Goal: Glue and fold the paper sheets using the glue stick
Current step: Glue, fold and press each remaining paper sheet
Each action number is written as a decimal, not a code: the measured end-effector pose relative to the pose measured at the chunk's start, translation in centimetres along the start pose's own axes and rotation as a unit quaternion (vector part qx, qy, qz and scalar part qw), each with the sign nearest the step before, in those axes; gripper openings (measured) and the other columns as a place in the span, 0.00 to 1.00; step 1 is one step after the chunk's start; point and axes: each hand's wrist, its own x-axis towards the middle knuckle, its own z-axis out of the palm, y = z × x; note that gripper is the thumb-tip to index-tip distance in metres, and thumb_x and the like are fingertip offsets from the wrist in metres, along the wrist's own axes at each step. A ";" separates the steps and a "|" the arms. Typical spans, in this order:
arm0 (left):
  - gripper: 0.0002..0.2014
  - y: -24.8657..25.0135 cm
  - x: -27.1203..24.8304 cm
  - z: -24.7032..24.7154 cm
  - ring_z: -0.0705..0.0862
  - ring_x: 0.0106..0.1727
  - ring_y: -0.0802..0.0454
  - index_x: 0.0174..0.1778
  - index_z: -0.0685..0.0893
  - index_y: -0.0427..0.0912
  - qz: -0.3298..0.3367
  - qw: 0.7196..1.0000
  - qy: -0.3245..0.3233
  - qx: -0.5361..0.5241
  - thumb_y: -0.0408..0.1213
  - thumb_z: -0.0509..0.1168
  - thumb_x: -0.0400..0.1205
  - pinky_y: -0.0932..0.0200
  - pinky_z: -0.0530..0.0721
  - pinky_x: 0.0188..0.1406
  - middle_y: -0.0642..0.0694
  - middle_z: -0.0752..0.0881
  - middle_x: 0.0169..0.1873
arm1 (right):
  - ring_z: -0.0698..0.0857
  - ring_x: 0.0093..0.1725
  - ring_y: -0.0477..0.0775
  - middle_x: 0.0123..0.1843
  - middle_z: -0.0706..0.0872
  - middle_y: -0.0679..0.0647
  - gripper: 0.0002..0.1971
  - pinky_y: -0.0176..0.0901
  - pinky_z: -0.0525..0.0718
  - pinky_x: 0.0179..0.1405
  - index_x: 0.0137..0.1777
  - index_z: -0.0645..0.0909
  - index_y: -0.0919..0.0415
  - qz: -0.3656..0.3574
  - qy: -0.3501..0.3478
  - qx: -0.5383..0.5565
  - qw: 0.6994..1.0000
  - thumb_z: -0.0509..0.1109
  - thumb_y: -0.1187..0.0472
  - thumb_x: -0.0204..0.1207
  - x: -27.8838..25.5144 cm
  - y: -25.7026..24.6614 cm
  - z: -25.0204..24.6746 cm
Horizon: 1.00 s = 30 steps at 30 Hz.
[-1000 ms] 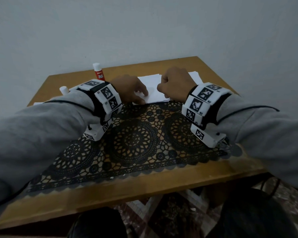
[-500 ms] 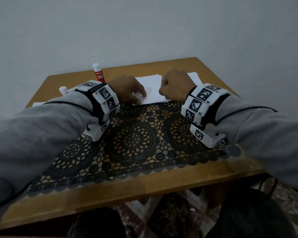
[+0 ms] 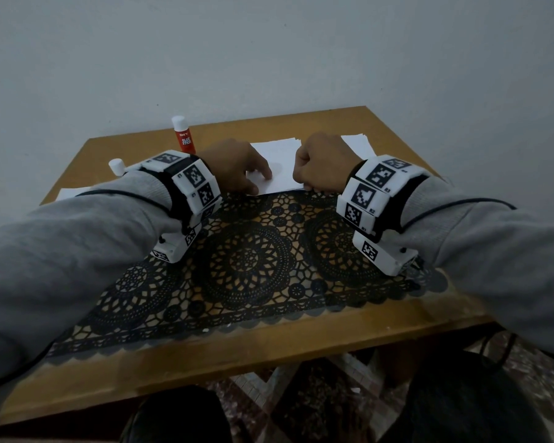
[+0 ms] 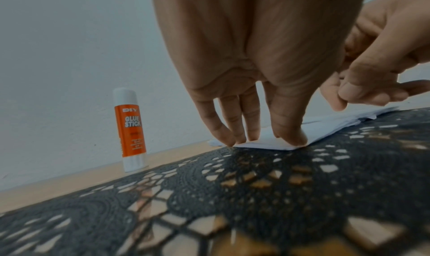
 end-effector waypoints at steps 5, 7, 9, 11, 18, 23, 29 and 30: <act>0.20 0.1 0.2 0.2 0.80 0.54 0.52 0.66 0.83 0.51 -0.006 1.000 0.025 0.019 0.41 0.72 0.78 0.60 0.73 0.54 0.48 0.86 0.57 | 0.79 0.28 0.48 0.39 0.90 0.62 0.07 0.45 0.85 0.35 0.38 0.87 0.69 0.002 0.006 0.002 1.000 0.68 0.69 0.73 0.0 0.0 -0.1; 0.17 0.1 0.3 0.3 0.82 0.57 0.51 0.64 0.85 0.49 -0.011 0.999 0.044 0.023 0.41 0.72 0.78 0.61 0.72 0.53 0.48 0.87 0.57 | 0.78 0.27 0.48 0.39 0.90 0.63 0.07 0.47 0.86 0.37 0.38 0.87 0.70 0.002 0.008 0.003 1.000 0.68 0.69 0.73 0.0 0.1 -0.1; 0.13 0.2 0.5 0.4 0.82 0.57 0.50 0.60 0.86 0.47 -0.010 0.998 0.060 0.024 0.41 0.70 0.79 0.61 0.71 0.51 0.48 0.87 0.56 | 0.78 0.27 0.49 0.39 0.90 0.63 0.07 0.48 0.87 0.38 0.37 0.86 0.69 0.001 0.007 0.001 1.000 0.67 0.70 0.72 0.0 0.1 -0.1; 0.10 0.4 0.6 0.5 0.82 0.57 0.48 0.58 0.86 0.46 -0.014 0.997 0.071 0.028 0.42 0.66 0.82 0.60 0.71 0.50 0.48 0.87 0.55 | 0.78 0.27 0.48 0.38 0.90 0.63 0.07 0.46 0.85 0.35 0.37 0.86 0.69 -0.001 0.003 0.002 1.000 0.67 0.70 0.72 0.0 0.1 -0.1; 0.10 0.7 0.8 0.6 0.82 0.56 0.48 0.54 0.84 0.48 -0.023 0.996 0.060 0.059 0.47 0.64 0.83 0.52 0.79 0.54 0.49 0.87 0.55 | 0.78 0.22 0.42 0.32 0.89 0.58 0.08 0.31 0.77 0.23 0.37 0.88 0.66 -0.025 -0.019 -0.003 0.999 0.68 0.69 0.73 0.0 0.2 0.0; 0.11 1.4 1.5 0.8 0.83 0.50 0.44 0.41 0.79 0.54 -0.056 0.994 0.068 0.064 0.56 0.59 0.81 0.44 0.84 0.52 0.49 0.86 0.44 | 0.86 0.29 0.47 0.25 0.84 0.47 0.08 0.32 0.82 0.31 0.39 0.89 0.59 -0.077 -0.036 -0.004 0.996 0.69 0.66 0.75 -0.2 -0.1 0.1; 0.17 1.8 1.3 0.4 0.78 0.42 0.42 0.27 0.67 0.50 -0.062 0.994 0.080 0.027 0.41 0.57 0.84 0.47 0.80 0.44 0.50 0.74 0.29 | 0.87 0.33 0.48 0.28 0.88 0.52 0.09 0.33 0.83 0.37 0.45 0.91 0.60 -0.069 -0.060 -0.013 0.996 0.68 0.67 0.76 -0.3 -0.1 0.0; 0.18 1.7 1.1 0.3 0.78 0.42 0.42 0.27 0.68 0.50 -0.057 0.995 0.081 0.018 0.39 0.57 0.84 0.48 0.79 0.44 0.49 0.75 0.31 | 0.87 0.34 0.47 0.30 0.88 0.54 0.10 0.28 0.80 0.35 0.48 0.91 0.61 -0.064 -0.078 -0.030 0.994 0.67 0.66 0.77 -0.5 -0.1 0.0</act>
